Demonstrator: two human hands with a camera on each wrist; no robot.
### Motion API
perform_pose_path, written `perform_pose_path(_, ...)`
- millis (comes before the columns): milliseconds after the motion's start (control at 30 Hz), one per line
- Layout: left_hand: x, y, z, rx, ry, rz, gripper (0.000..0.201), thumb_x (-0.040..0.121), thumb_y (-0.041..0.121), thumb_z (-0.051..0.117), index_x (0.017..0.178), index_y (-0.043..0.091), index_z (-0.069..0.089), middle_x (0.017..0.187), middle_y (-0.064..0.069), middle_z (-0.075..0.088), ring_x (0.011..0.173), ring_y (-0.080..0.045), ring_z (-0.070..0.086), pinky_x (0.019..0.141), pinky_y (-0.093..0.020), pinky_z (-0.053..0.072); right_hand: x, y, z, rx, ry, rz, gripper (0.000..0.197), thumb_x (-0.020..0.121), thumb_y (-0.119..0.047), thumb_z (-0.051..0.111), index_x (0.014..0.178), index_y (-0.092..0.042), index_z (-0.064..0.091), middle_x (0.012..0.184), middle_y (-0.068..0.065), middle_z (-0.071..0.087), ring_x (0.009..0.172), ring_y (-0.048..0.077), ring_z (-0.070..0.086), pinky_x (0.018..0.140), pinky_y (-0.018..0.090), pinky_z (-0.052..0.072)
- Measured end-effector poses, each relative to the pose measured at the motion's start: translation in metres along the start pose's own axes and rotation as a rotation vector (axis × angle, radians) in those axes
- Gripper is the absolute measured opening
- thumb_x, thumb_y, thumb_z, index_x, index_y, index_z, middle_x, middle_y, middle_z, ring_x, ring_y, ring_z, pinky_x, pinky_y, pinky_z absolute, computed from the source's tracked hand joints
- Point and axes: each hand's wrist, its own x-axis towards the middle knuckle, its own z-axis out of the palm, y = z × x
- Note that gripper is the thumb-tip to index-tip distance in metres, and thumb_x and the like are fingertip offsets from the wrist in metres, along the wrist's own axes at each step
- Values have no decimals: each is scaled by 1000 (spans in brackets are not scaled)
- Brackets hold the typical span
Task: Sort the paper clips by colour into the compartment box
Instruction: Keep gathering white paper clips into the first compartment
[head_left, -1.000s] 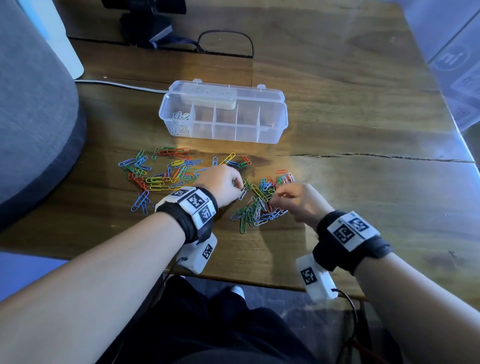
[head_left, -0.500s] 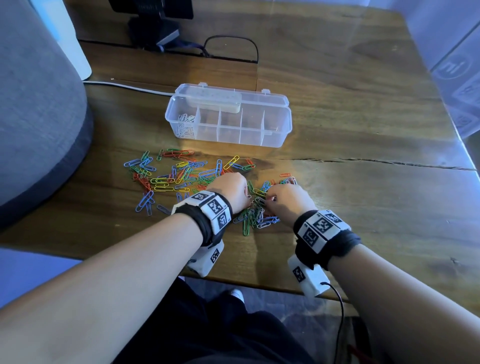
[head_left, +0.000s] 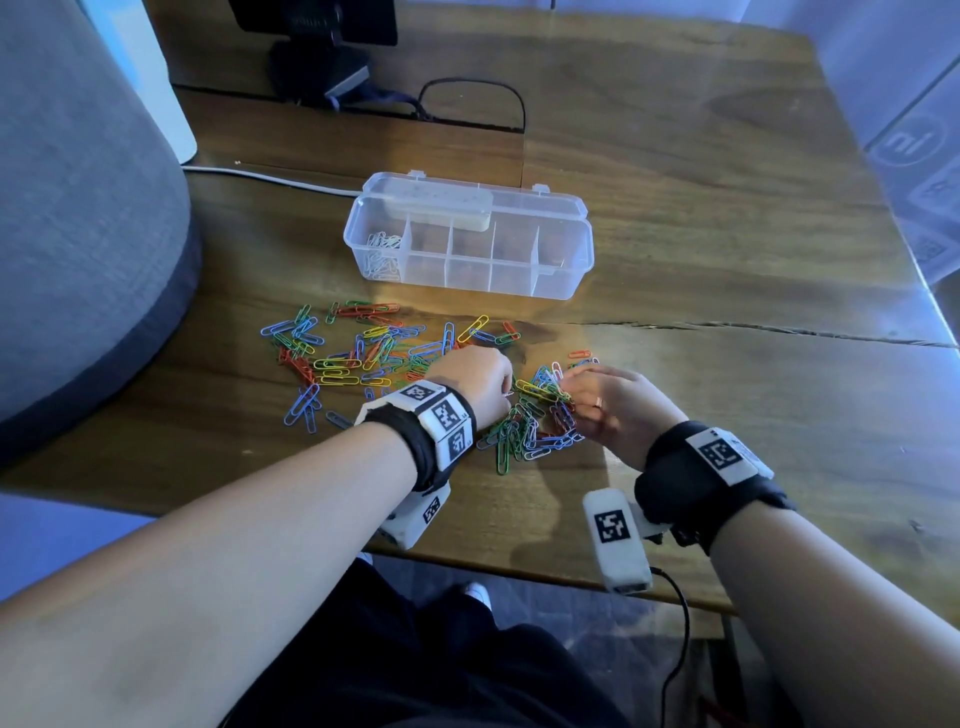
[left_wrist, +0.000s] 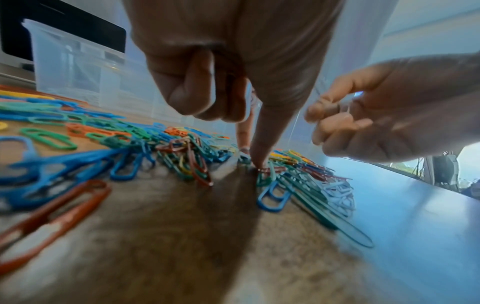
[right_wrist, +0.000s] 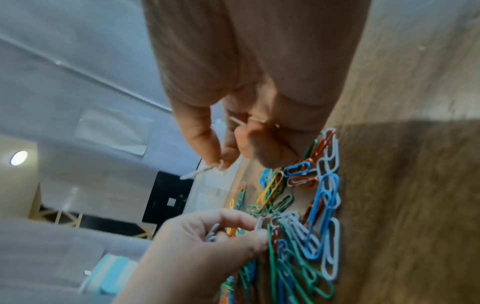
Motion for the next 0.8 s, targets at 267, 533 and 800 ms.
perform_pose_path(267,7,3,-9,-293,-27,5,13,87,13,54,78,13,63,76,0,57,70,-18,53,62,-26,39,-7,-10,9,363,-84,-58,12,84,1,53,74,-5,53,71,9,62,66,18,69,67,26,57)
perform_pose_path(533,-18,-29,-29,-1931,-130,-266,26,91,12,37,71,10,52,58,-4,61,52,-15,63,53,-22,56,0,-27,41,294,-190,-97,6,70,-6,47,65,-10,46,67,7,48,61,19,50,57,22,49)
perform_pose_path(800,-26,-74,-55,-2100,-61,-296,38,97,27,37,87,0,63,72,-12,70,65,-21,71,65,-30,58,22,-46,93,463,-152,-50,27,94,-9,39,70,-4,50,64,12,62,55,19,64,57,24,56)
